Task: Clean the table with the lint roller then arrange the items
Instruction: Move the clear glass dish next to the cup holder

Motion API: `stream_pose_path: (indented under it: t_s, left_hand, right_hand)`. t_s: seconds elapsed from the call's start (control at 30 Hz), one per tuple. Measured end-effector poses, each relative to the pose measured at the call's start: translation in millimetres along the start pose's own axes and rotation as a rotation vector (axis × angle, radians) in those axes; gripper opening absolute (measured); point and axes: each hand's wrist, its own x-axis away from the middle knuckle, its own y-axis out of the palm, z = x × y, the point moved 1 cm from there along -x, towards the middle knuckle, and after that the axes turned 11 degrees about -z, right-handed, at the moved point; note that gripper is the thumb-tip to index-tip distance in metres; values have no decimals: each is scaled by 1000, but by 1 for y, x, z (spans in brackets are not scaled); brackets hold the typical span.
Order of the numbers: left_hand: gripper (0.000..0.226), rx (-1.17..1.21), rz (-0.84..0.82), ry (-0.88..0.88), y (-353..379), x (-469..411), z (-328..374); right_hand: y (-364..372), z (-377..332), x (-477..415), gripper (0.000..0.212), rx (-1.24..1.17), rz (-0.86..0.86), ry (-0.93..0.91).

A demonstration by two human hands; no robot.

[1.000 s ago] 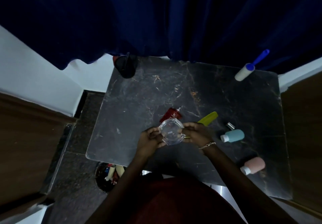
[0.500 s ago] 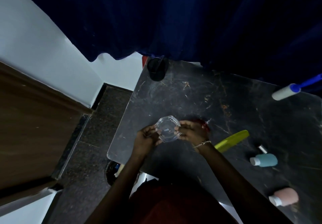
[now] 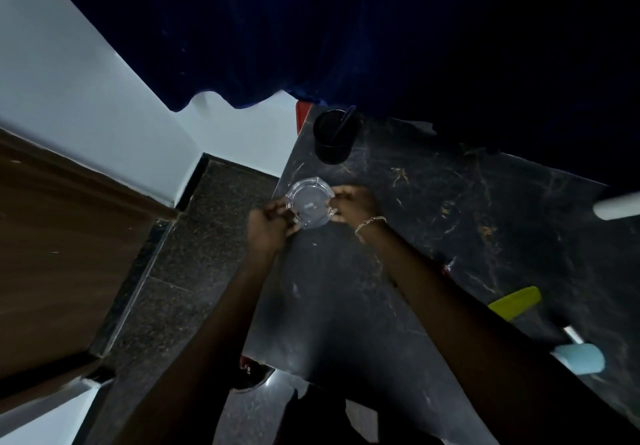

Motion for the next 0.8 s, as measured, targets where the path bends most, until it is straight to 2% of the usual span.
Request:
stream_pose_path:
  t_s: [0.3,0.53,0.67,0.8]
  left_hand:
    - [22,-47,124,-22,9,-53,6]
    - [14,-72,154,-16,10,-55,8]
    - [20,-127,180,-6,12,-51,10]
    - [24,-322,245,69,13,-45,9]
  right_hand:
    - [2,-14,-39,26,269,121,-86]
    - [4,-11,-45,25,299,139,-62]
    - [3,-14,-45,25,356,145,-85]
    - [2,-17,-38,27,434,151,-87]
